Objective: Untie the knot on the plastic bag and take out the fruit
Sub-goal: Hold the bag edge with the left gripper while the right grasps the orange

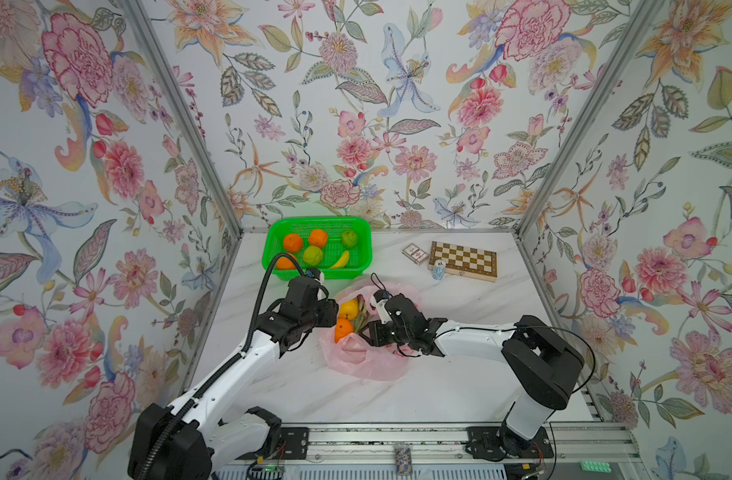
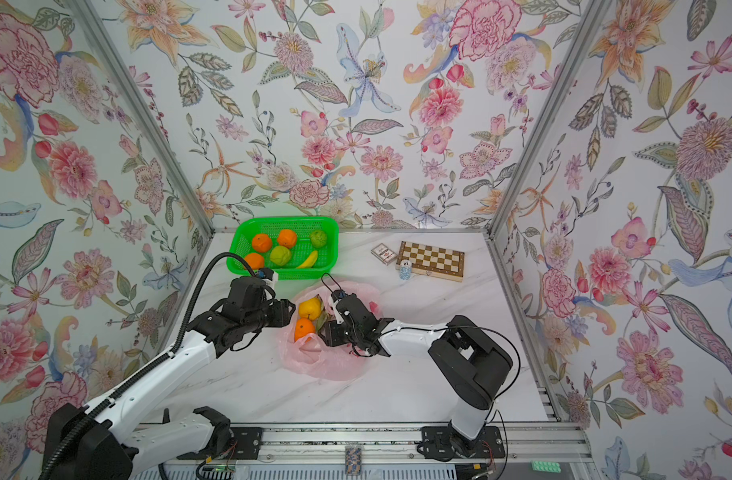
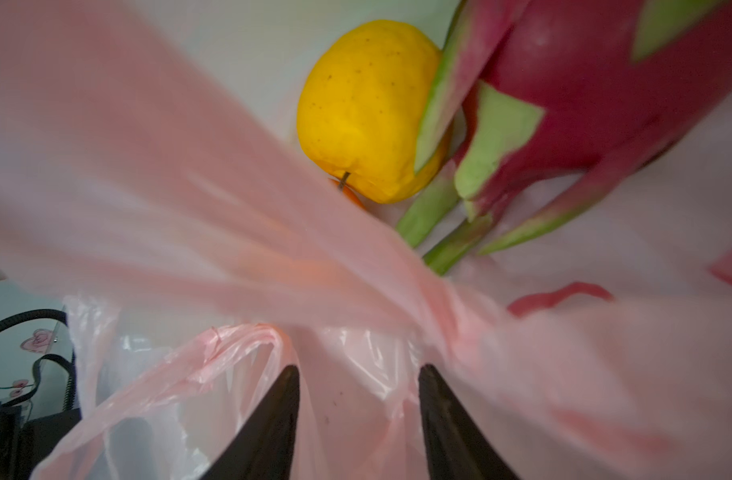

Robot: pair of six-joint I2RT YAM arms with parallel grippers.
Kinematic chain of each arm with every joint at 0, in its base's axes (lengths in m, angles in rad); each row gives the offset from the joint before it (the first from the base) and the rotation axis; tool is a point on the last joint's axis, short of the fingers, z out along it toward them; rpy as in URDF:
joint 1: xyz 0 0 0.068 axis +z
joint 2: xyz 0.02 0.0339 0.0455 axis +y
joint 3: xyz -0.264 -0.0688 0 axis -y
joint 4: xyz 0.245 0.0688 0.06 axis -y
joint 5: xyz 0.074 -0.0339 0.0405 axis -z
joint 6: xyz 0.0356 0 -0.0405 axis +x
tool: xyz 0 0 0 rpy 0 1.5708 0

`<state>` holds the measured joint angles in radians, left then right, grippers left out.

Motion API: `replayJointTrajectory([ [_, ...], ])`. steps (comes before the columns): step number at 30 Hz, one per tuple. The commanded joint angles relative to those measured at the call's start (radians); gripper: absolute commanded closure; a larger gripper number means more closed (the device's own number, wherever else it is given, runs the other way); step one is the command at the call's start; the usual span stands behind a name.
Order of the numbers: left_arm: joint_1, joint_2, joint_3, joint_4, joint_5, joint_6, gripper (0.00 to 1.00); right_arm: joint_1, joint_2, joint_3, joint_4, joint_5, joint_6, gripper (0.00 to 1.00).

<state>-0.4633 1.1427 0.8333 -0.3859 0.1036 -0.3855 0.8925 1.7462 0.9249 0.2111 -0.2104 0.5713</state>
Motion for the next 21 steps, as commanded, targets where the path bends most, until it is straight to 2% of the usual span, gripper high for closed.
replayJointTrajectory([
  [1, -0.006, 0.001, -0.016, 0.025, 0.012, -0.020, 0.45, 0.013, 0.036, 0.043, 0.058, -0.034, -0.038, 0.47],
  [10, -0.005, -0.011, -0.033, 0.030, -0.003, -0.043, 0.47, 0.037, 0.146, 0.200, -0.031, 0.066, -0.077, 0.42],
  [17, -0.005, -0.014, -0.057, 0.034, -0.036, -0.083, 0.56, 0.059, 0.262, 0.347, -0.144, 0.102, -0.033, 0.24],
  [21, -0.006, -0.022, -0.052, -0.013, -0.130, -0.122, 0.68, 0.072, 0.317, 0.388, -0.196, 0.144, -0.053, 0.19],
])
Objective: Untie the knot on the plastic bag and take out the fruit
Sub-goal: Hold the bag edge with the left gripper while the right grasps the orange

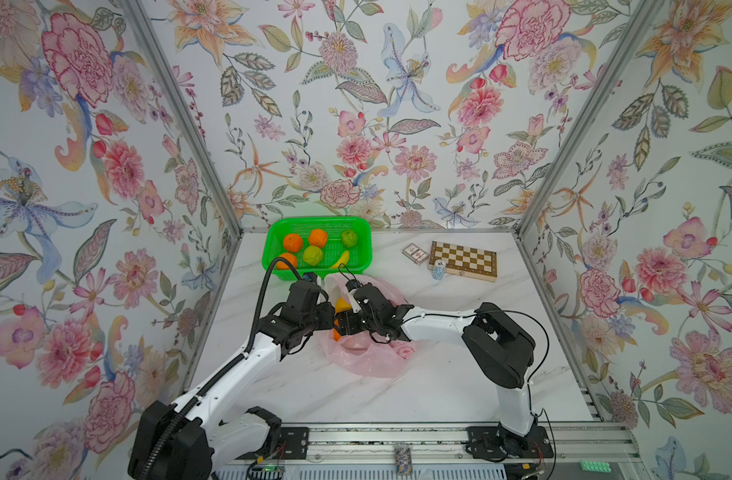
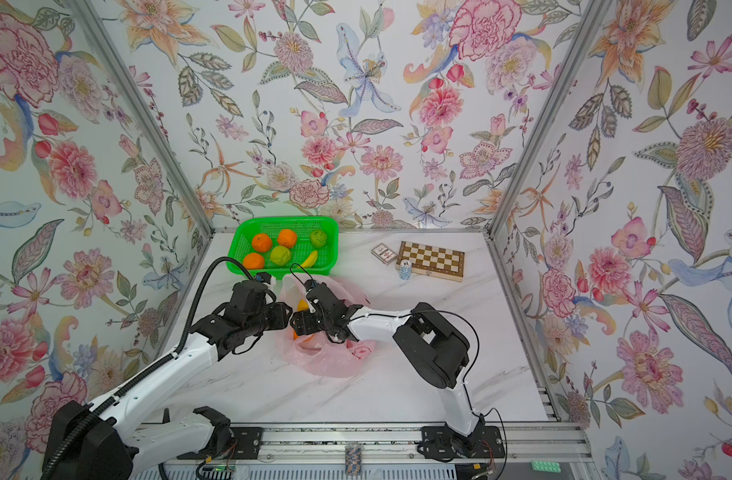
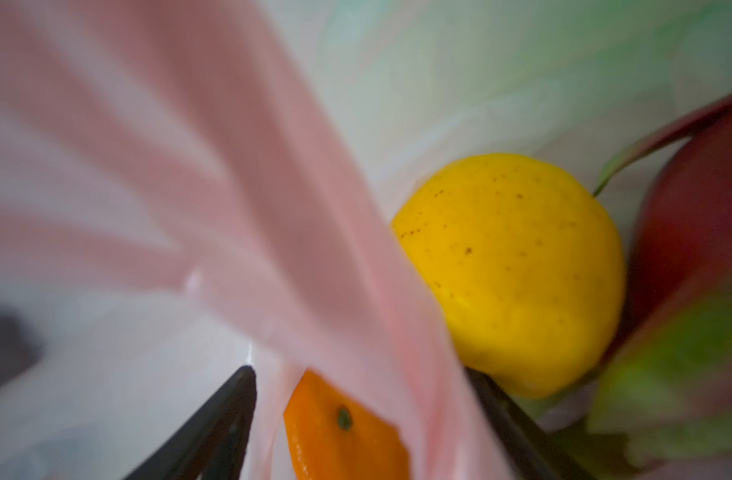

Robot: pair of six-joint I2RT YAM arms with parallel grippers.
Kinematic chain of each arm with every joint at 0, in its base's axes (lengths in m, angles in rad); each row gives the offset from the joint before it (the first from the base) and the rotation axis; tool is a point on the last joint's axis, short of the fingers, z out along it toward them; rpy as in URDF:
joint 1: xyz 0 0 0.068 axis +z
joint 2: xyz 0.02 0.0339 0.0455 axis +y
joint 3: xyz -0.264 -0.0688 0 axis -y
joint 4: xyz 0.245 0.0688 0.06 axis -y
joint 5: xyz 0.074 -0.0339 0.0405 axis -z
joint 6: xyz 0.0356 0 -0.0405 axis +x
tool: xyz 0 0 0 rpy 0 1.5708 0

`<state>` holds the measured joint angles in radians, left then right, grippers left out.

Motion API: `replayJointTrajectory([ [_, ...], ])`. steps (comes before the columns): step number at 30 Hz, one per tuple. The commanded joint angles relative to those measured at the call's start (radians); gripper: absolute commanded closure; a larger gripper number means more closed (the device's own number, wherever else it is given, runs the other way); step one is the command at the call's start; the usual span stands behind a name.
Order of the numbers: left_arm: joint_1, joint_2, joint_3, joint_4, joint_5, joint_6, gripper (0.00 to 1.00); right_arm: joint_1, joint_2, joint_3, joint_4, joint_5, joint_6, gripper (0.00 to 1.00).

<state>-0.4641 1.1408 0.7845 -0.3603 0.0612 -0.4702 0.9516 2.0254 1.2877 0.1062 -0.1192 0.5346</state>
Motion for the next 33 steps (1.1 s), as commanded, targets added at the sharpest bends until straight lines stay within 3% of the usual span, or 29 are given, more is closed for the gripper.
replayJointTrajectory([
  [1, -0.004, -0.022, -0.001, -0.052, -0.108, -0.043, 0.71, 0.015, 0.043, 0.027, -0.094, 0.062, -0.025, 0.19],
  [9, -0.005, -0.062, 0.000, -0.065, -0.153, -0.052, 0.91, 0.016, 0.093, 0.045, -0.141, 0.103, -0.045, 0.19],
  [16, -0.004, -0.056, -0.014, -0.052, -0.156, -0.033, 0.90, 0.012, 0.052, 0.043, -0.143, 0.098, -0.048, 0.45],
  [18, -0.005, -0.045, -0.017, -0.044, -0.147, -0.032, 0.91, 0.010, 0.022, 0.028, -0.130, 0.102, -0.048, 0.48],
  [23, -0.005, -0.036, -0.019, -0.046, -0.164, -0.016, 0.91, -0.005, -0.064, -0.036, -0.080, 0.088, -0.022, 0.49],
  [28, -0.001, -0.052, -0.023, -0.098, -0.281, 0.055, 0.97, -0.042, -0.159, -0.150, 0.034, 0.050, 0.057, 0.49],
  [33, 0.072, -0.083, -0.053, -0.125, -0.342, 0.119, 1.00, -0.087, -0.231, -0.270, 0.151, 0.024, 0.118, 0.48],
])
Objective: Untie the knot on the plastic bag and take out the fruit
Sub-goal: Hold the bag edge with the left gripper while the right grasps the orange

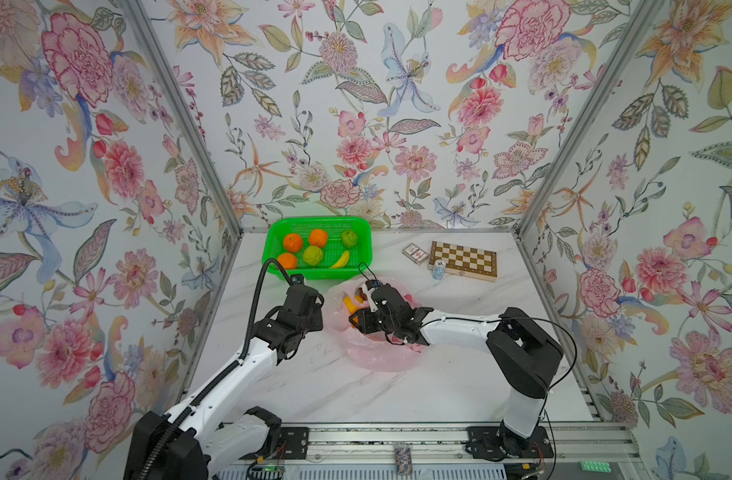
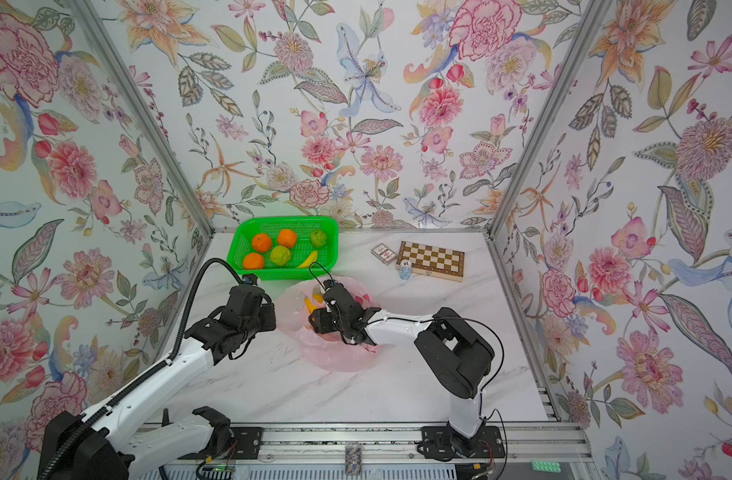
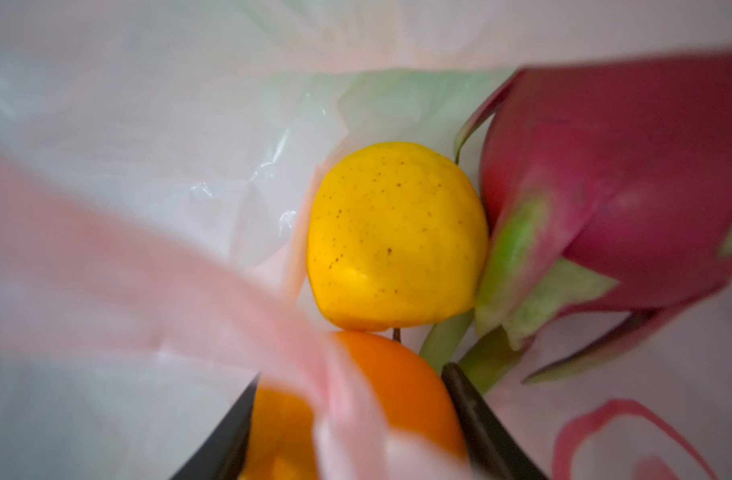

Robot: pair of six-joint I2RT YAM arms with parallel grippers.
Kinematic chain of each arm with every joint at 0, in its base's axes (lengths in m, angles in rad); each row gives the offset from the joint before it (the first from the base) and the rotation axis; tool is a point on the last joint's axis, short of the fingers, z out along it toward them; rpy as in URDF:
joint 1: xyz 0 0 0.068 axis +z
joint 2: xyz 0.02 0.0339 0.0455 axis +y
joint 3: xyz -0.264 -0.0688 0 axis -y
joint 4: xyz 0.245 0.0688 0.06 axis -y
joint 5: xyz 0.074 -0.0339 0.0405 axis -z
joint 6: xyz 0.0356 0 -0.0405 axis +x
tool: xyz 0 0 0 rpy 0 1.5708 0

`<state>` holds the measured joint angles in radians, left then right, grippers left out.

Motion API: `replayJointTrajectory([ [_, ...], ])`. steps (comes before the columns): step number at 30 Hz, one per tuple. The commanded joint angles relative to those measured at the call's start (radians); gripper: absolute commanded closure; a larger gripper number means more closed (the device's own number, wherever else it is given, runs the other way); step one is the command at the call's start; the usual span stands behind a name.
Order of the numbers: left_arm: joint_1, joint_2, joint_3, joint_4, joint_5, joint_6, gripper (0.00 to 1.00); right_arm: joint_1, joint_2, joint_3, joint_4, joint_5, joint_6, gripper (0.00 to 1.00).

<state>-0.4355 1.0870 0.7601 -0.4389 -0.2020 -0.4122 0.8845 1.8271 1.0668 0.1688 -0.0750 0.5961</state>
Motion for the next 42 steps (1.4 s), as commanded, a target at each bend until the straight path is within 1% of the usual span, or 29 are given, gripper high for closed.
replayJointTrajectory([
  [1, 0.059, -0.035, -0.033, -0.046, -0.070, 0.066, 1.00, -0.026, -0.038, -0.062, 0.090, -0.019, 0.065, 0.47],
  [6, 0.098, -0.054, -0.050, -0.047, -0.057, 0.082, 1.00, -0.058, -0.060, -0.119, 0.094, -0.020, 0.098, 0.42],
  [10, 0.109, -0.055, -0.062, -0.045, -0.057, 0.080, 1.00, -0.071, -0.075, -0.170, 0.130, -0.027, 0.125, 0.40],
  [13, 0.110, -0.052, -0.061, -0.039, -0.044, 0.068, 1.00, -0.081, -0.080, -0.189, 0.136, -0.031, 0.133, 0.34],
  [14, 0.109, -0.051, -0.060, -0.032, -0.019, 0.063, 0.98, -0.080, -0.075, -0.194, 0.132, -0.030, 0.122, 0.33],
  [15, 0.109, -0.053, -0.060, -0.017, 0.028, 0.062, 0.91, -0.078, -0.069, -0.190, 0.124, -0.031, 0.111, 0.34],
  [18, 0.108, -0.084, -0.050, 0.045, 0.211, 0.041, 0.57, -0.056, -0.038, -0.180, 0.109, -0.023, 0.070, 0.38],
  [19, 0.106, -0.105, -0.045, 0.057, 0.240, 0.028, 0.51, -0.048, -0.029, -0.175, 0.103, -0.016, 0.062, 0.39],
  [20, 0.103, -0.131, -0.035, 0.069, 0.258, 0.010, 0.47, -0.042, -0.020, -0.171, 0.098, -0.013, 0.055, 0.39],
  [21, 0.096, -0.160, -0.031, 0.082, 0.272, -0.010, 0.46, -0.038, -0.011, -0.168, 0.095, -0.010, 0.054, 0.40],
  [24, 0.063, -0.223, -0.020, 0.115, 0.309, -0.057, 0.46, -0.035, -0.006, -0.165, 0.095, -0.002, 0.054, 0.44],
  [27, -0.014, -0.236, -0.004, 0.123, 0.316, -0.086, 0.47, -0.036, -0.014, -0.167, 0.102, 0.008, 0.052, 0.50],
  [29, -0.078, -0.220, 0.002, 0.135, 0.316, -0.090, 0.49, -0.038, -0.019, -0.165, 0.102, 0.011, 0.046, 0.52],
  [32, -0.153, -0.151, -0.001, 0.164, 0.359, -0.081, 0.49, -0.039, -0.019, -0.157, 0.101, 0.012, 0.042, 0.52],
  [35, -0.227, -0.065, -0.007, 0.171, 0.381, -0.083, 0.52, -0.039, -0.015, -0.150, 0.088, 0.012, 0.041, 0.50],
  [38, -0.294, 0.009, -0.026, 0.139, 0.395, -0.103, 0.62, -0.038, -0.019, -0.150, 0.076, 0.012, 0.043, 0.44],
  [42, -0.404, 0.048, -0.105, 0.147, 0.388, -0.152, 0.67, -0.039, -0.031, -0.151, 0.057, 0.009, 0.039, 0.37],
])
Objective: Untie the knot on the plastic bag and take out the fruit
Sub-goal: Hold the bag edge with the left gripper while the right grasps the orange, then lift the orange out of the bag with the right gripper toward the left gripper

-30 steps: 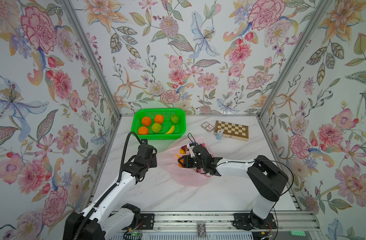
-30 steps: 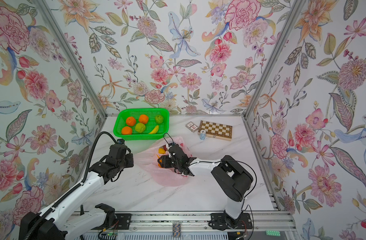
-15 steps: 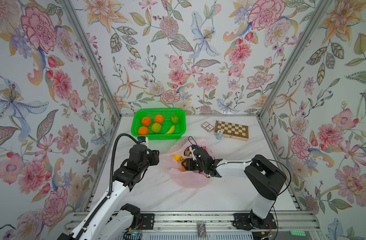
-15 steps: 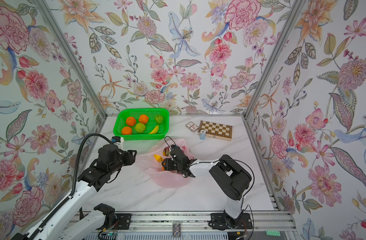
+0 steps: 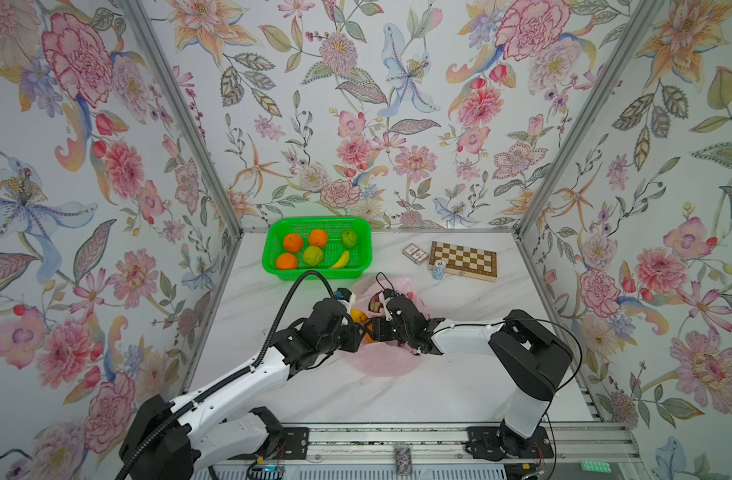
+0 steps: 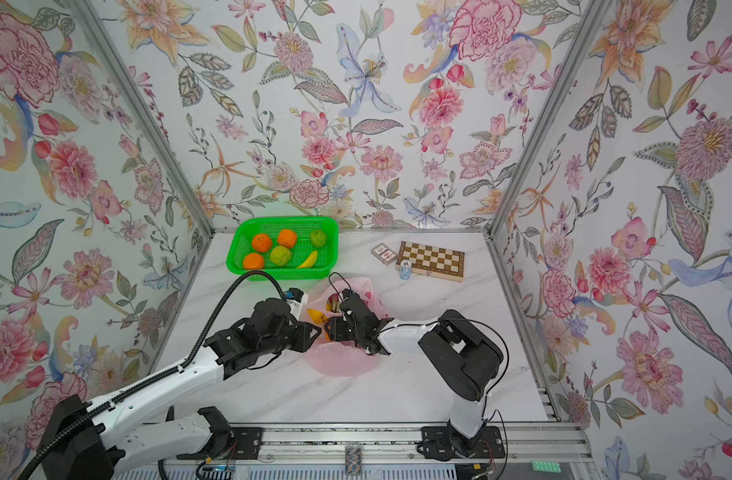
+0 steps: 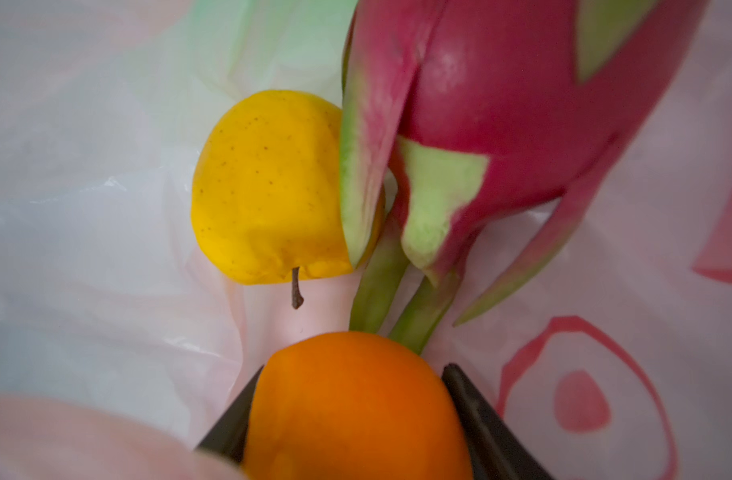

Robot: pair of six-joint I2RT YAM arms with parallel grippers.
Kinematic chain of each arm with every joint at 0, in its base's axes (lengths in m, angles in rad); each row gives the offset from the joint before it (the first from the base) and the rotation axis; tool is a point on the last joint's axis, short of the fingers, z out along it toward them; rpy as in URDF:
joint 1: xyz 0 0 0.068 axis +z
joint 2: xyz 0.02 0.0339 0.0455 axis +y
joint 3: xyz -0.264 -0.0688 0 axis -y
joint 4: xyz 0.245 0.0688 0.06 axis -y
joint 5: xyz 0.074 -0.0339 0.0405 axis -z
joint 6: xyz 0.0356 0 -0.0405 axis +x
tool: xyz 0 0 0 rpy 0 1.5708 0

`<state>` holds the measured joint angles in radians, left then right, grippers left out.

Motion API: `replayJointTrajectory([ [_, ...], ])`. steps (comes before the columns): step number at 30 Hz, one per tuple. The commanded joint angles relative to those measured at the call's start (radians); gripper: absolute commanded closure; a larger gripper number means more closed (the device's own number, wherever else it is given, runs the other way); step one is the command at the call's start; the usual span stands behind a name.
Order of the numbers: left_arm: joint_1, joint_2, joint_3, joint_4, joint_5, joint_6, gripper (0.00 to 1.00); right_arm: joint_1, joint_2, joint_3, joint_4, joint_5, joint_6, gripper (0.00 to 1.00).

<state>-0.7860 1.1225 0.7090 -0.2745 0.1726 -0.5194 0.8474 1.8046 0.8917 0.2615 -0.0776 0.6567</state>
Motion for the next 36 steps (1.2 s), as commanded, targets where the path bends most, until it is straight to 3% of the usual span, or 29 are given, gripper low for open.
replayJointTrajectory([
  [1, -0.070, 0.013, -0.080, -0.012, 0.003, -0.067, 0.68, -0.002, -0.012, 0.026, -0.041, 0.012, -0.026, 0.35],
  [8, -0.116, -0.061, -0.302, 0.104, -0.094, -0.173, 0.72, 0.017, -0.017, 0.038, -0.072, 0.003, -0.061, 0.18],
  [12, -0.117, -0.073, -0.326, 0.132, -0.115, -0.179, 0.71, 0.034, 0.001, 0.067, -0.115, 0.027, -0.082, 0.13],
  [20, -0.117, -0.065, -0.292, 0.111, -0.171, -0.151, 0.70, 0.034, 0.051, 0.106, -0.176, 0.099, -0.110, 0.25],
  [24, -0.116, -0.083, -0.289, 0.092, -0.199, -0.149, 0.66, 0.032, 0.052, 0.113, -0.185, 0.090, -0.114, 0.42],
  [26, -0.117, -0.098, -0.276, 0.072, -0.222, -0.137, 0.62, 0.032, 0.038, 0.106, -0.172, 0.084, -0.108, 0.51],
  [30, -0.116, -0.139, -0.244, 0.039, -0.261, -0.101, 0.49, 0.018, -0.012, 0.073, -0.111, 0.059, -0.067, 0.58],
  [36, -0.111, -0.209, -0.202, -0.001, -0.314, -0.064, 0.37, -0.009, -0.107, 0.013, -0.007, 0.035, 0.001, 0.58],
])
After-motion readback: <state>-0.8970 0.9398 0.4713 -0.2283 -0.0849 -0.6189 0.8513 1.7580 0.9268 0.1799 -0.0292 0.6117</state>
